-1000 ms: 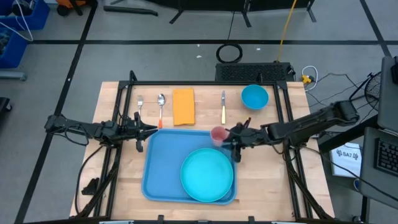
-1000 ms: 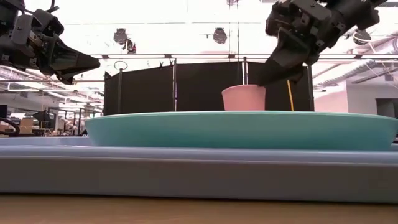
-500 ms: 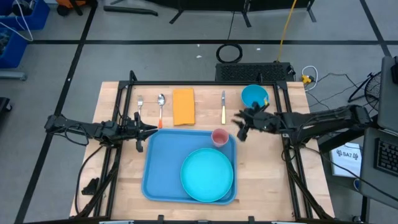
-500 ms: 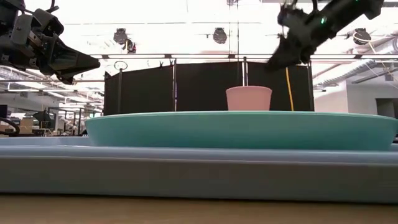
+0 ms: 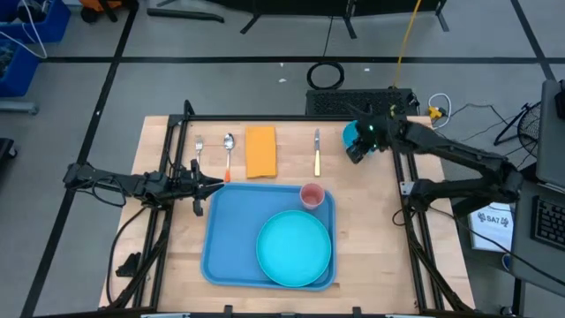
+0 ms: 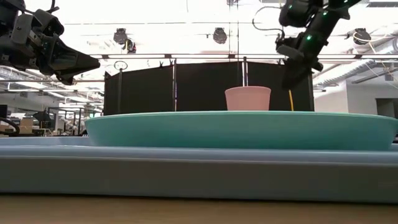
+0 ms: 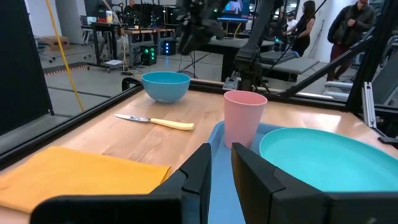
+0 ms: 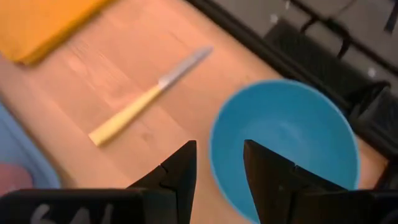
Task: Set up tray
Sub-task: Put the blue bowl on the light blue plate
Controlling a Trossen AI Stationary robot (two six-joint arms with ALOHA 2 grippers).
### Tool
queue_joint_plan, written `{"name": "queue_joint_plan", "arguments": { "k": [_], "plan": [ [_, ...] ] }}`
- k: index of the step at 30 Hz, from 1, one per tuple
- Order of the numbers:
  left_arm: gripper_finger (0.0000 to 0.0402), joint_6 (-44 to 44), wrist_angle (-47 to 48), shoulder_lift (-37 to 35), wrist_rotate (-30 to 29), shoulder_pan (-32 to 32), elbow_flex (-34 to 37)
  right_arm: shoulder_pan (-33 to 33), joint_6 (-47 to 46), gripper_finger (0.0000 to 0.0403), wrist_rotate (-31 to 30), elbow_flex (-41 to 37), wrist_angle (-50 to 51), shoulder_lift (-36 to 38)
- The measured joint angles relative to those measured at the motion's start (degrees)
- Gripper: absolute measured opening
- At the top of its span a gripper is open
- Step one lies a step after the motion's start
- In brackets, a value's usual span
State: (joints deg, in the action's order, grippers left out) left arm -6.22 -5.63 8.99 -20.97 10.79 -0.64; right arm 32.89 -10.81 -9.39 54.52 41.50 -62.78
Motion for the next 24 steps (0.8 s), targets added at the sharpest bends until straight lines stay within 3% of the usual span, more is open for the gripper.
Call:
{"name": "queue_joint_plan", "arguments": {
  "k": [3, 6, 15, 24],
  "plan": [
    [0.0067, -0.1, 0.3, 0.0, 0.0, 0.0, 0.0, 2.2, 1.3, 0.0125, 6.8, 1.4, 0.5, -3.1],
    [0.0067, -0.1, 0.3, 0.0, 0.0, 0.0, 0.0, 2.5, 2.9, 0.0125, 9.3, 1.9, 0.8, -6.2],
    [0.0067, -0.1, 0.3, 0.0, 0.0, 0.0, 0.0, 3.2, 7.2, 0.0128, 4.7, 2.0, 0.7, -11.5],
    [0.0067, -0.2, 0.8, 0.0, 0.0, 0.0, 0.0, 5.0, 7.0, 0.0144, 5.0, 2.0, 0.6, -13.9]
  ]
}}
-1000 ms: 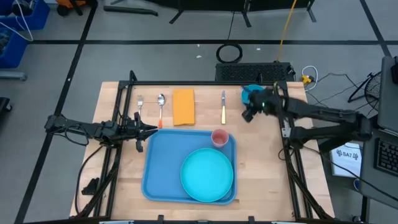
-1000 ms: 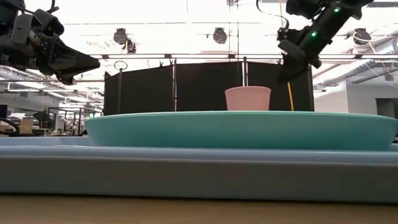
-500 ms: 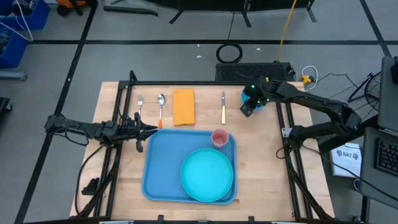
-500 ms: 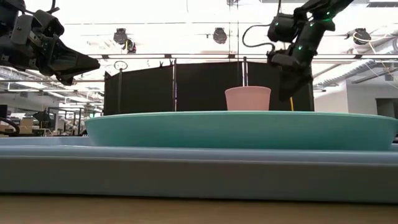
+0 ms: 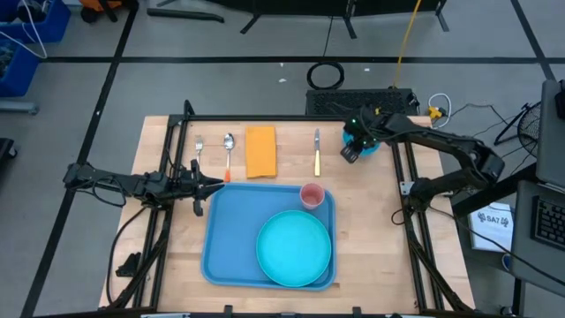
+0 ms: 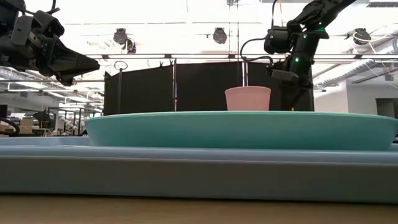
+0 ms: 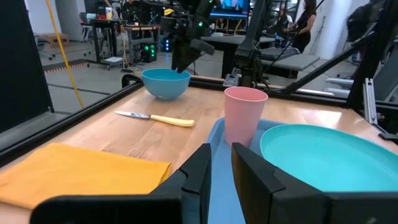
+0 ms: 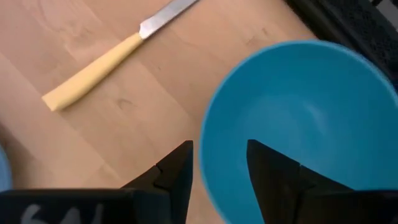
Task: Set up tray
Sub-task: Put the blue bowl on the light blue plate
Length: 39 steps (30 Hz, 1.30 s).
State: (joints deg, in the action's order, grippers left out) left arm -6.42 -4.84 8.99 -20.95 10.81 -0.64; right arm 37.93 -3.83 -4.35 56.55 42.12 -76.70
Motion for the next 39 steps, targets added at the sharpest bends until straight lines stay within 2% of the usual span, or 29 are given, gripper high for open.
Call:
{"name": "queue_joint_plan", "arguments": {
  "k": [18, 22, 24, 27, 29, 34, 37, 39],
  "plan": [
    [0.0067, -0.1, 0.3, 0.0, 0.0, 0.0, 0.0, -0.1, -1.1, 0.0141, 1.5, 0.0, -0.1, -7.5],
    [0.0067, -0.1, 0.3, 0.0, 0.0, 0.0, 0.0, -0.1, -1.1, 0.0133, -0.4, 0.0, -0.9, -8.8],
    [0.0067, -0.1, 0.3, 0.0, 0.0, 0.0, 0.0, -0.1, -0.7, 0.0116, -2.4, 0.0, -1.1, -8.8],
    [0.0067, 0.0, 0.3, 0.0, 0.0, 0.0, 0.0, -0.1, 1.0, 0.0041, -2.5, -0.1, -1.6, -8.3],
    [0.0067, -0.1, 0.3, 0.0, 0.0, 0.0, 0.0, -0.3, 2.5, 0.0013, -1.7, -0.1, -2.3, -7.5],
    [0.0067, 0.0, 0.4, 0.0, 0.0, 0.0, 0.0, -2.2, 2.8, 0.0004, -1.5, -0.1, -5.7, -3.9],
    [0.0067, 0.0, 0.4, 0.0, 0.0, 0.0, 0.0, -5.8, 2.7, 0.0003, -1.2, -0.1, -8.6, 0.8],
    [0.0067, 0.3, 0.4, 0.0, 0.0, 0.0, 0.0, -8.6, 1.8, 0.0003, 1.1, -0.1, -10.8, 4.3]
  ]
}}
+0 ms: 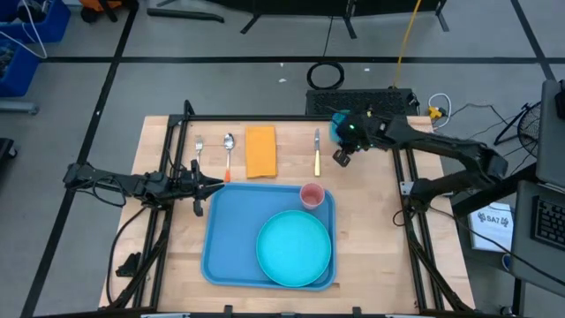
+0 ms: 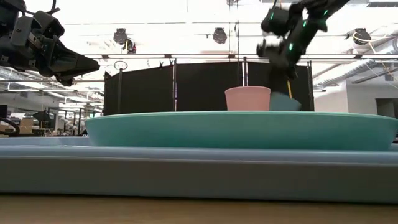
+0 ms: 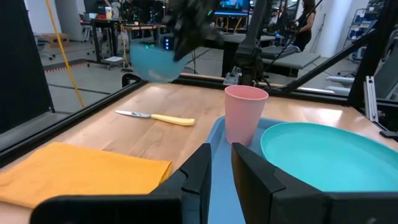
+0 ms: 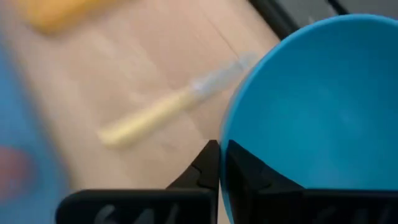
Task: Set up tray
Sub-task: Put the blue bowl on the light blue plate
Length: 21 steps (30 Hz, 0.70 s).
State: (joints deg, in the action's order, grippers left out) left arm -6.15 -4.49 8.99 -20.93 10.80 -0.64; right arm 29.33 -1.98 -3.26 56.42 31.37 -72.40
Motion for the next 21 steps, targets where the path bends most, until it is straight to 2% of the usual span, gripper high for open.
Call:
{"name": "queue_joint_plan", "arguments": {
  "k": [5, 10, 16, 21],
  "plan": [
    [0.0067, 0.0, 0.0, 0.0, 0.0, 0.0, 0.0, -10.0, -2.1, 0.0002, 6.0, 0.0, -8.2, 7.8],
    [0.0067, 0.0, 0.0, 0.0, -0.1, 0.0, 0.0, -23.4, -2.0, 0.0001, 6.7, 0.0, -13.1, 10.2],
    [0.0067, -0.2, 0.0, 0.0, -0.1, 0.0, 0.0, -37.3, -4.6, 0.0001, 4.5, 0.2, -16.6, 6.7],
    [0.0067, -0.3, -0.3, 0.0, -0.7, 0.0, 0.0, -44.5, -6.3, 0.0001, 1.4, 6.5, -14.2, -0.2]
  ]
}}
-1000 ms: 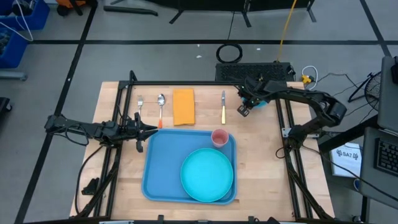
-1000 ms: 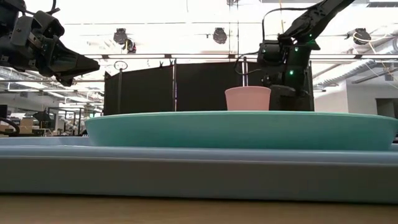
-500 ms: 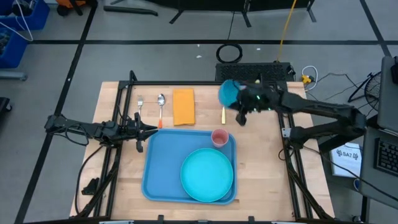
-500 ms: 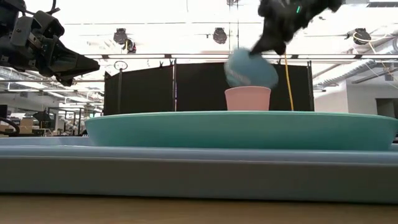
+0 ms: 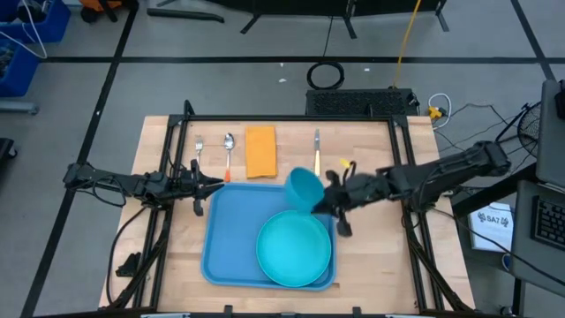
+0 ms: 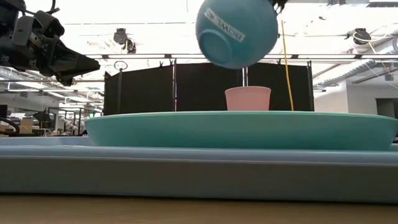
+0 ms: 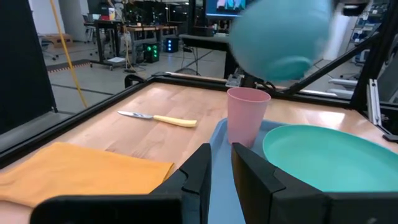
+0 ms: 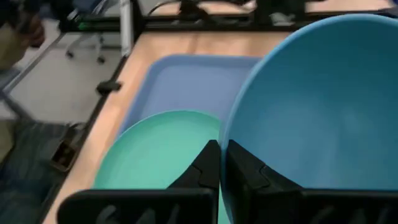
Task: Set up tray
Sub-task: Put the blue bowl on the light blue plate
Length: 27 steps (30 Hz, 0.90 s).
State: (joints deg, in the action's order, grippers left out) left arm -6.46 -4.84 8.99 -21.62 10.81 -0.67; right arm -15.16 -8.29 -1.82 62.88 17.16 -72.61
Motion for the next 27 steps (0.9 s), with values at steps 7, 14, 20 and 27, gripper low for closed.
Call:
{"name": "queue_joint_plan", "arguments": {
  "k": [7, 14, 20, 27],
  "plan": [
    [0.0067, -0.1, -0.9, 0.0, 0.0, 0.0, 0.0, -6.2, 0.5, 0.0000, 0.1, 15.6, 12.2, -13.1],
    [0.0067, 0.1, -1.4, 0.0, 0.1, 0.0, 0.0, -8.3, -4.6, 0.0000, 2.0, 20.2, 15.5, -20.1],
    [0.0067, 0.1, -1.4, 0.0, 0.2, 0.0, 0.0, -9.9, -9.1, 0.0000, 3.1, 20.2, 15.7, -24.9],
    [0.0067, 0.0, -1.4, 0.0, 0.6, 0.0, 0.0, -10.4, -10.2, 0.0000, 3.6, 20.2, 16.8, -29.4]
  ]
}}
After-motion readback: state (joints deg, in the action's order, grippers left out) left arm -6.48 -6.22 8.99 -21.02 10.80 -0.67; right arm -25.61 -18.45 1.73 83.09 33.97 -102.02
